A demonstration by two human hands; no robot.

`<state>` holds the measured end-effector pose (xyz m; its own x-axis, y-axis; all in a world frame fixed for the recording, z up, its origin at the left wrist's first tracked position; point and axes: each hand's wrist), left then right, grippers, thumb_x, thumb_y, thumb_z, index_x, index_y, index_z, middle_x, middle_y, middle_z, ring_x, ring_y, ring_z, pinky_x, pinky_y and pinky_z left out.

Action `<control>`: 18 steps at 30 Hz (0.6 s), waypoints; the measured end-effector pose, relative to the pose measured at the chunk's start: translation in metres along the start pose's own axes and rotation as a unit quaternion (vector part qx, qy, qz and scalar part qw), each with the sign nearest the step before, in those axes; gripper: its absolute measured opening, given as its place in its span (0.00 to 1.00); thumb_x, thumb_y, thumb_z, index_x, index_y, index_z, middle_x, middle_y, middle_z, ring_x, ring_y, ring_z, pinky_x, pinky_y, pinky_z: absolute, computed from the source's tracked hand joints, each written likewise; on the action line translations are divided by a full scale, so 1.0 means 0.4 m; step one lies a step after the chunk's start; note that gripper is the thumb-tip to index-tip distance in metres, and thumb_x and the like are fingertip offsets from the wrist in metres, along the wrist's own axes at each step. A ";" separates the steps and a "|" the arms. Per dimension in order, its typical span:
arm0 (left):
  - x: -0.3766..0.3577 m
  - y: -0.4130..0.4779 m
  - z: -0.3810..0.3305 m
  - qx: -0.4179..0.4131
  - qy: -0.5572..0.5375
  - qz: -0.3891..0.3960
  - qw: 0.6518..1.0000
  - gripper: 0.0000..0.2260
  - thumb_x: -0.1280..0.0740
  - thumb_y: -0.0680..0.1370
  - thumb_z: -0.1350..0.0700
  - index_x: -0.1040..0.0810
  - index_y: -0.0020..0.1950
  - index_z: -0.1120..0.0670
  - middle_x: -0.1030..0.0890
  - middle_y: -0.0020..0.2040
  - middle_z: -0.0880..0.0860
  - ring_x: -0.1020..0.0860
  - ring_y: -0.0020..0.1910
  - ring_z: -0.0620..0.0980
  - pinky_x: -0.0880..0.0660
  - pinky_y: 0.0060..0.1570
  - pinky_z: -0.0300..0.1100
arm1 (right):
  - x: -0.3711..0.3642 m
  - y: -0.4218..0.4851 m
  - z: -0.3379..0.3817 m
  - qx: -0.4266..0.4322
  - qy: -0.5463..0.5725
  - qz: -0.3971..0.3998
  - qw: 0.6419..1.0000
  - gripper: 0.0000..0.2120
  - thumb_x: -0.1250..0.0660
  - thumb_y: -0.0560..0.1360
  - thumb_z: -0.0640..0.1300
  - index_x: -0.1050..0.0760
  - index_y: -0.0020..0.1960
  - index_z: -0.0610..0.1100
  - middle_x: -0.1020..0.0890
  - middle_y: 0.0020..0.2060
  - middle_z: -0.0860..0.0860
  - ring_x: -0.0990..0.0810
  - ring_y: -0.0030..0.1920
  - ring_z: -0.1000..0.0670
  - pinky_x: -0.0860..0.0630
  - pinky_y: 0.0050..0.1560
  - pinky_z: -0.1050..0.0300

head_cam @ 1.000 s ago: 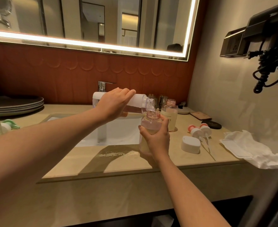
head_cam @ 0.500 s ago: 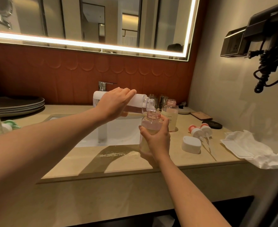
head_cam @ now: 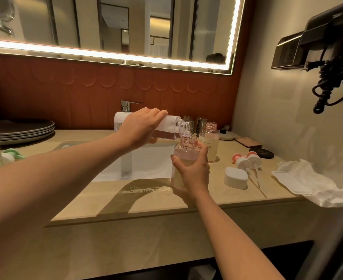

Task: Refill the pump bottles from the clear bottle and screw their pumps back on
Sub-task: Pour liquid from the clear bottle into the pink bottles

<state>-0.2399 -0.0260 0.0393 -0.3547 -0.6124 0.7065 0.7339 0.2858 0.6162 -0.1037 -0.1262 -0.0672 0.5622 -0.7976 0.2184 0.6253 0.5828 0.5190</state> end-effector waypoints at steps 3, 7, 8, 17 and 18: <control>0.002 0.001 0.001 0.000 0.003 0.001 1.000 0.32 0.24 0.67 0.54 0.33 0.67 0.58 0.23 0.58 0.58 0.24 0.51 0.55 0.25 0.46 0.47 | -0.001 0.000 -0.001 0.000 0.002 0.000 1.000 0.38 0.28 0.67 0.57 0.45 0.70 0.52 0.30 0.66 0.48 0.28 0.62 0.46 0.26 0.55 0.51; 0.006 0.001 0.001 -0.002 0.004 0.006 1.000 0.33 0.24 0.67 0.54 0.34 0.67 0.59 0.24 0.58 0.58 0.25 0.51 0.56 0.26 0.47 0.47 | -0.003 0.001 0.000 0.003 0.005 -0.005 1.000 0.37 0.27 0.67 0.56 0.44 0.68 0.54 0.29 0.64 0.48 0.28 0.60 0.47 0.26 0.51 0.55; 0.006 0.000 0.001 -0.002 0.004 0.006 1.000 0.33 0.24 0.67 0.54 0.34 0.67 0.59 0.24 0.58 0.58 0.25 0.51 0.56 0.26 0.47 0.47 | -0.003 0.001 -0.001 0.005 0.007 -0.005 1.000 0.37 0.27 0.67 0.56 0.44 0.68 0.54 0.29 0.64 0.49 0.28 0.60 0.47 0.26 0.51 0.56; 0.004 0.003 0.001 -0.005 0.006 0.002 1.000 0.32 0.25 0.67 0.54 0.33 0.67 0.58 0.24 0.58 0.58 0.24 0.51 0.55 0.26 0.47 0.46 | -0.001 0.001 -0.002 0.009 0.013 -0.004 1.000 0.36 0.27 0.67 0.56 0.43 0.67 0.55 0.29 0.64 0.50 0.28 0.60 0.49 0.28 0.51 0.57; 0.004 0.002 0.001 -0.004 0.006 0.002 1.000 0.32 0.24 0.67 0.54 0.33 0.67 0.58 0.23 0.58 0.58 0.24 0.51 0.55 0.25 0.46 0.46 | -0.001 0.001 -0.002 0.009 0.014 -0.003 1.000 0.35 0.27 0.67 0.56 0.43 0.67 0.55 0.29 0.64 0.50 0.28 0.59 0.50 0.28 0.51 0.57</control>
<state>-0.2400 -0.0266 0.0411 -0.3447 -0.6206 0.7043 0.7403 0.2816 0.6105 -0.1033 -0.1255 -0.0679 0.5728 -0.7968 0.1925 0.6193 0.5745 0.5351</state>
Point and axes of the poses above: each hand's wrist, its own y-axis towards the middle knuckle, its own x-axis out of the back of the hand, z = x × y
